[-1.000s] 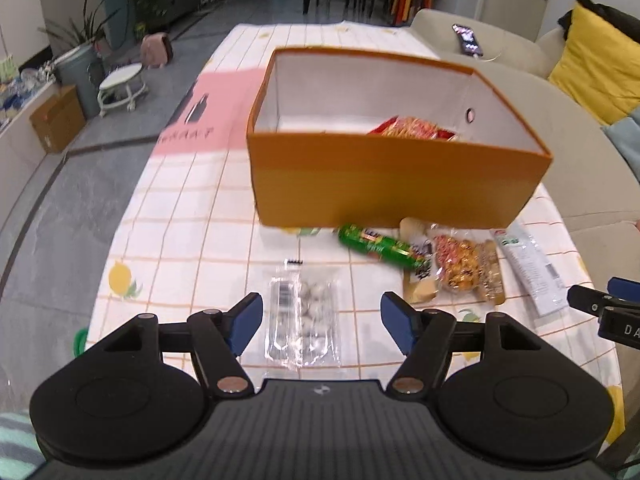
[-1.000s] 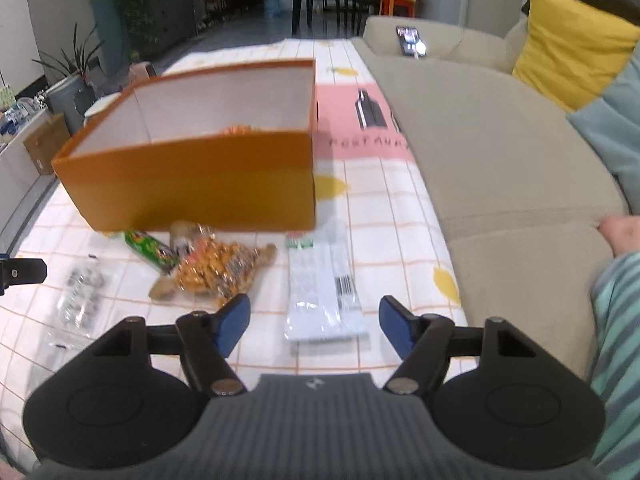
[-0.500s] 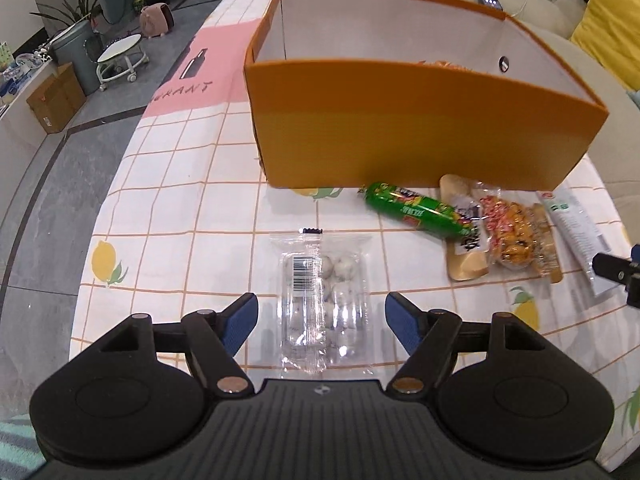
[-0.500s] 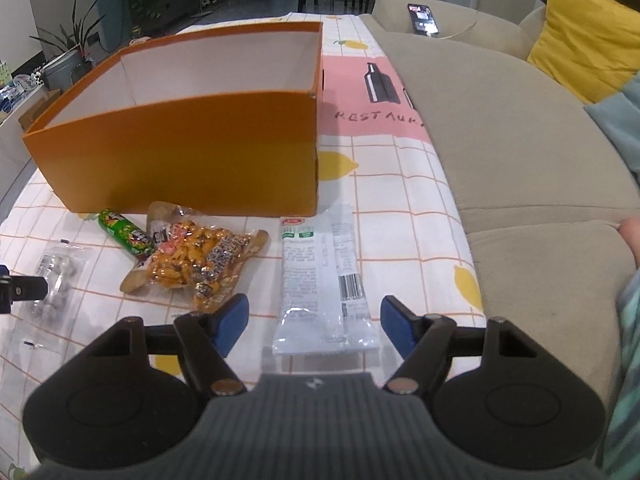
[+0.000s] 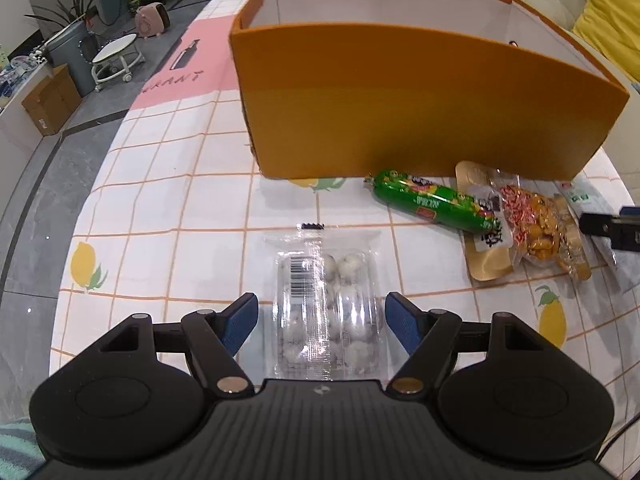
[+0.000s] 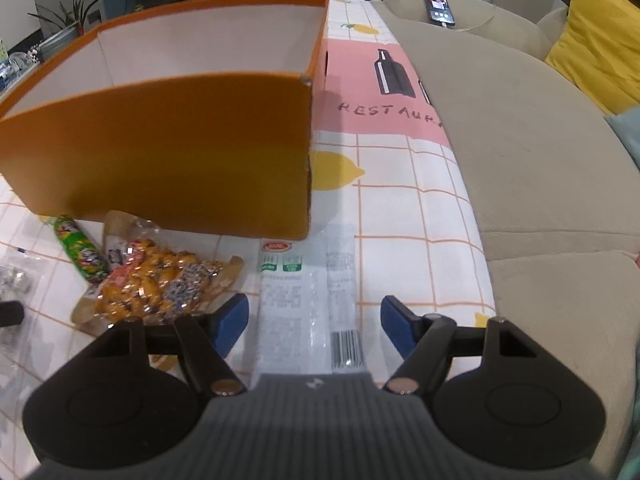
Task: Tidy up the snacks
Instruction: 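Move the left tool to the clear pack of white sweets while the right tool approaches the white packet, then grasp the clear sweets pack with the left tool while the right tool grasps the white packet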
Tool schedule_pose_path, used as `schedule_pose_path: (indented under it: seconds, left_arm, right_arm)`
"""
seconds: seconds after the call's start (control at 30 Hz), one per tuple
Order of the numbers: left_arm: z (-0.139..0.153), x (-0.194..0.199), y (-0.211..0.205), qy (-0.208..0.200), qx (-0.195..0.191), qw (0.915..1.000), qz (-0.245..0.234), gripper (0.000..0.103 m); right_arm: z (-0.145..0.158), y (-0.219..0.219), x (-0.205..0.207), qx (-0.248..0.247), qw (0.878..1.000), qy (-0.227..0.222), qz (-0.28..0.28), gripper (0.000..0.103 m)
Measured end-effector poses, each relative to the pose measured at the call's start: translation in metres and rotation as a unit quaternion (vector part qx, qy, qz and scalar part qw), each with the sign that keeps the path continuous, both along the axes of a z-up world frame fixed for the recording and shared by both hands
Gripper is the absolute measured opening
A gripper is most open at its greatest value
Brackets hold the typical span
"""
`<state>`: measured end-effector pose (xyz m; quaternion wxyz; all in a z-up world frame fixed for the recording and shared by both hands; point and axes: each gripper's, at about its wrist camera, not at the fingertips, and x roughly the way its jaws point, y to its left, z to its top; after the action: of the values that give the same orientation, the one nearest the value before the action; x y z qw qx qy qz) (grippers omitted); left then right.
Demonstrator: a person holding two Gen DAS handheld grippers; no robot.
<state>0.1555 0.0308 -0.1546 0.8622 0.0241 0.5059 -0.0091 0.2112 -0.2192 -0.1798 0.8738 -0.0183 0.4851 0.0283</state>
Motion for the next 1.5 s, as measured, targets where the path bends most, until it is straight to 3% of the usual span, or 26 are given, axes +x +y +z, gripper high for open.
schedule_pose_path:
  seconds: [0.17, 0.27, 0.33, 0.67, 0.83, 0.9, 1.0, 1.2, 1.4, 1.5]
  left_arm:
    - [-0.003, 0.001, 0.001, 0.003, -0.005, 1.0000, 0.000, 0.085]
    - [-0.003, 0.001, 0.000, 0.001, -0.005, 1.0000, 0.000, 0.085]
    - [-0.003, 0.002, 0.001, 0.000, -0.006, 1.0000, 0.000, 0.083]
    - [-0.003, 0.001, -0.001, 0.001, -0.010, 0.9999, -0.003, 0.083]
    - [-0.003, -0.001, -0.002, -0.006, -0.012, 0.9999, -0.001, 0.084]
    - [-0.002, -0.003, -0.002, -0.008, -0.016, 0.9998, -0.005, 0.078]
    - [-0.001, -0.004, 0.000, -0.013, -0.017, 0.9998, -0.006, 0.069]
    - [-0.001, -0.006, -0.002, -0.021, -0.012, 0.9996, -0.013, 0.065]
    - [0.001, -0.009, -0.003, -0.023, -0.015, 0.9995, -0.015, 0.062]
    - [0.002, -0.011, -0.003, -0.021, -0.020, 0.9995, -0.015, 0.061]
  right_arm:
    - [-0.006, -0.002, 0.006, 0.010, 1.000, 0.008, 0.000, 0.066]
    - [-0.005, 0.000, 0.003, 0.013, 1.000, 0.000, 0.008, 0.052]
    - [-0.004, 0.002, 0.001, 0.006, 1.000, -0.001, 0.010, 0.049]
    - [0.001, 0.007, -0.029, 0.009, 1.000, 0.022, -0.002, 0.048]
    - [0.001, 0.011, -0.040, 0.012, 1.000, 0.020, 0.003, 0.054]
    - [0.000, 0.012, -0.042, 0.009, 1.000, 0.016, 0.003, 0.054]
    - [-0.001, 0.012, -0.043, 0.011, 1.000, 0.011, -0.004, 0.063]
    - [-0.004, 0.010, -0.041, 0.011, 1.000, 0.006, -0.016, 0.070]
    - [-0.004, 0.009, -0.043, 0.013, 1.000, 0.000, -0.017, 0.068]
    - [-0.003, 0.011, -0.046, 0.011, 1.000, -0.005, -0.013, 0.054]
